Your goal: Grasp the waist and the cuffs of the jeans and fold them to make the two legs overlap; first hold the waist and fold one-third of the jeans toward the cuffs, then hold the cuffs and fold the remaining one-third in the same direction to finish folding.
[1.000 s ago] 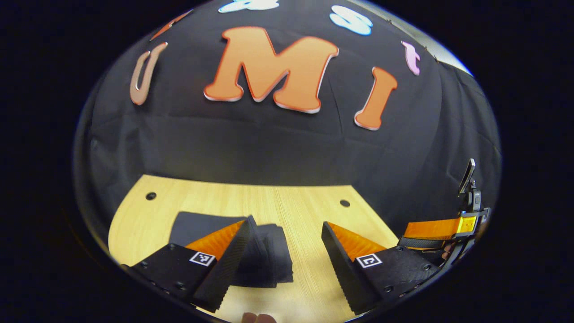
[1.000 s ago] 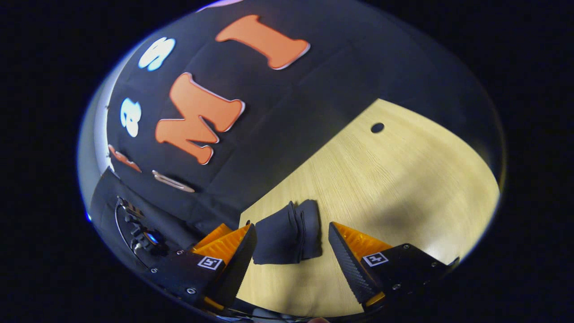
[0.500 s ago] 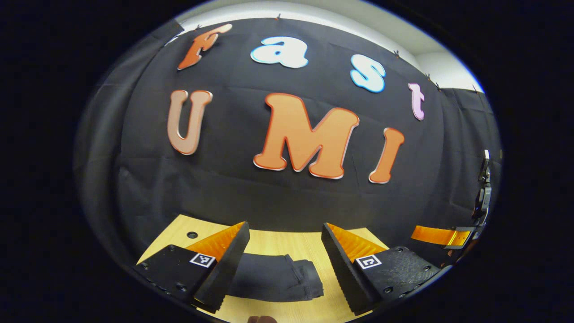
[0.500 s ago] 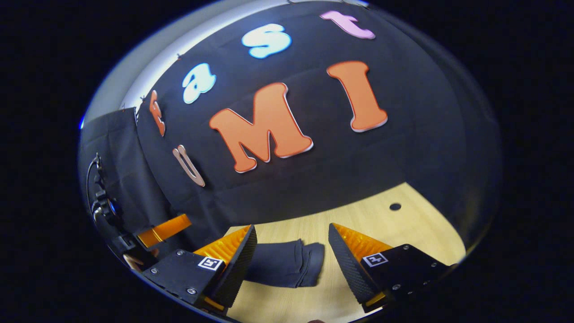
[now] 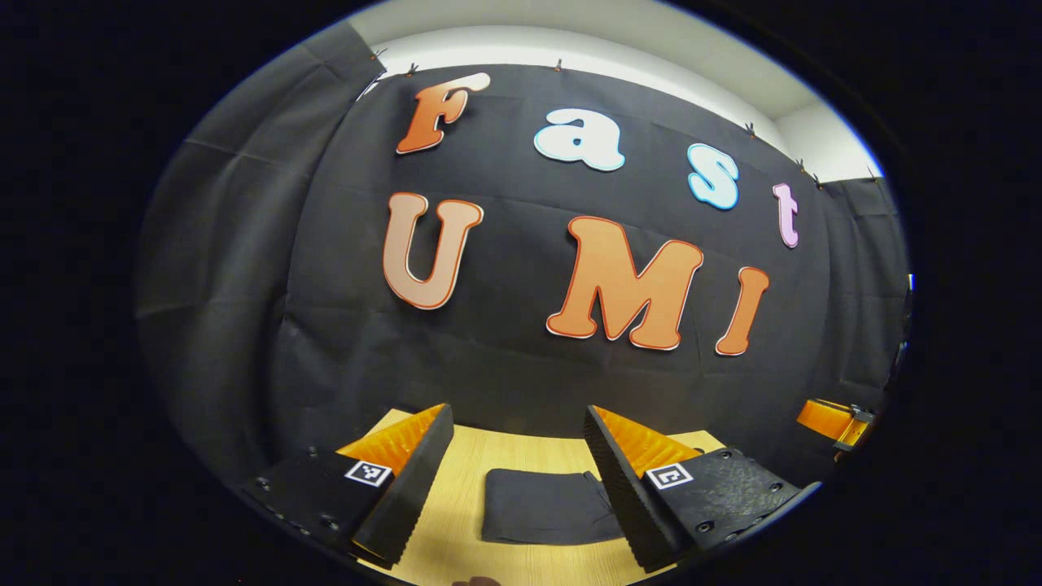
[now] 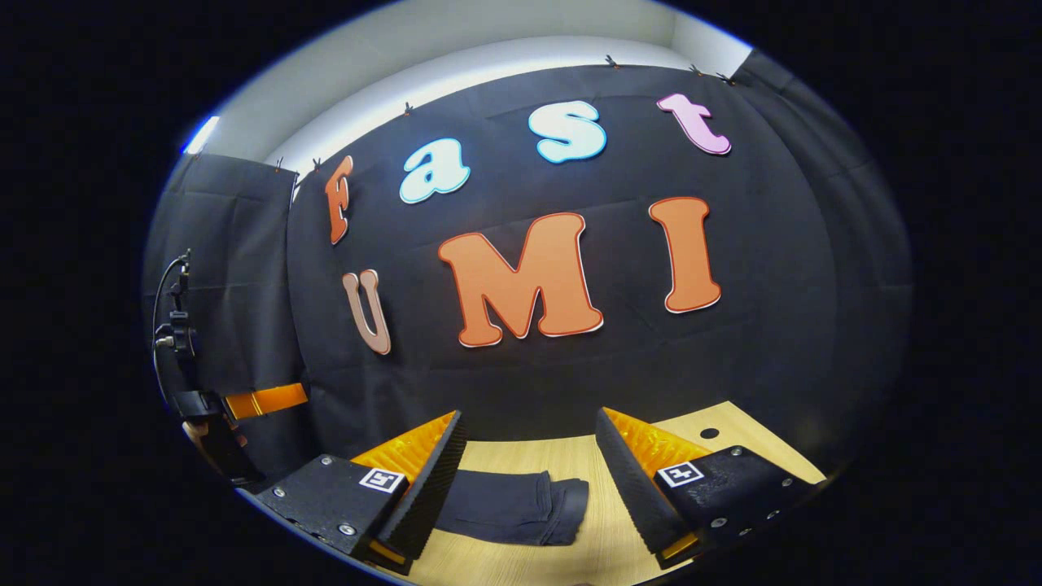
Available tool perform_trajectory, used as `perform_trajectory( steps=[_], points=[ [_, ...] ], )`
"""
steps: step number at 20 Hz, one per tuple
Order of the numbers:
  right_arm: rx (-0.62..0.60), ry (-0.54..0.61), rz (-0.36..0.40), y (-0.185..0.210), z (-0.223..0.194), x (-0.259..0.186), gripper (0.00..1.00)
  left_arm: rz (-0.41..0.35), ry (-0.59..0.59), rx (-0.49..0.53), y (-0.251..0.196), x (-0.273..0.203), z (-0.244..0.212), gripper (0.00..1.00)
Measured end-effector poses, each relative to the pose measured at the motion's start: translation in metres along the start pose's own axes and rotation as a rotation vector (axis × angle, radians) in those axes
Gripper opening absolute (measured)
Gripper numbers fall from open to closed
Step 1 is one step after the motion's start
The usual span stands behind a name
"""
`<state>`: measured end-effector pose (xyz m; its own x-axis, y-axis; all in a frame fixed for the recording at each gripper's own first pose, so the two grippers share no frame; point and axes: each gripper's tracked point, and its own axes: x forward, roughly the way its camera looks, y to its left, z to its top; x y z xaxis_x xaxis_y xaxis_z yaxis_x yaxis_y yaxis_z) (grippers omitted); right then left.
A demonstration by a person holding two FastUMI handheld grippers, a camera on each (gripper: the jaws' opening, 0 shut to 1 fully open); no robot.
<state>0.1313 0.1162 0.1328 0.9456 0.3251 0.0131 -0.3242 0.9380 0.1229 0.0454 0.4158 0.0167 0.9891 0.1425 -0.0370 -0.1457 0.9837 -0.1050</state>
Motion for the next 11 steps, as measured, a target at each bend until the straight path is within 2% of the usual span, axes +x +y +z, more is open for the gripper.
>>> perform_trajectory(
  steps=[6, 8, 11],
  points=[
    [0.005, -0.017, -0.038, -0.015, 0.010, -0.020, 0.97, 0.018, -0.101, -0.052, 0.017, -0.021, 0.011, 0.98],
    [0.033, -0.081, -0.014, -0.016, 0.027, -0.025, 0.97, 0.023, -0.127, -0.065, 0.012, -0.020, 0.017, 0.98],
    [0.044, -0.223, 0.069, -0.012, 0.055, -0.035, 0.97, 0.102, -0.145, 0.008, 0.011, -0.024, 0.017, 0.94]
  ],
)
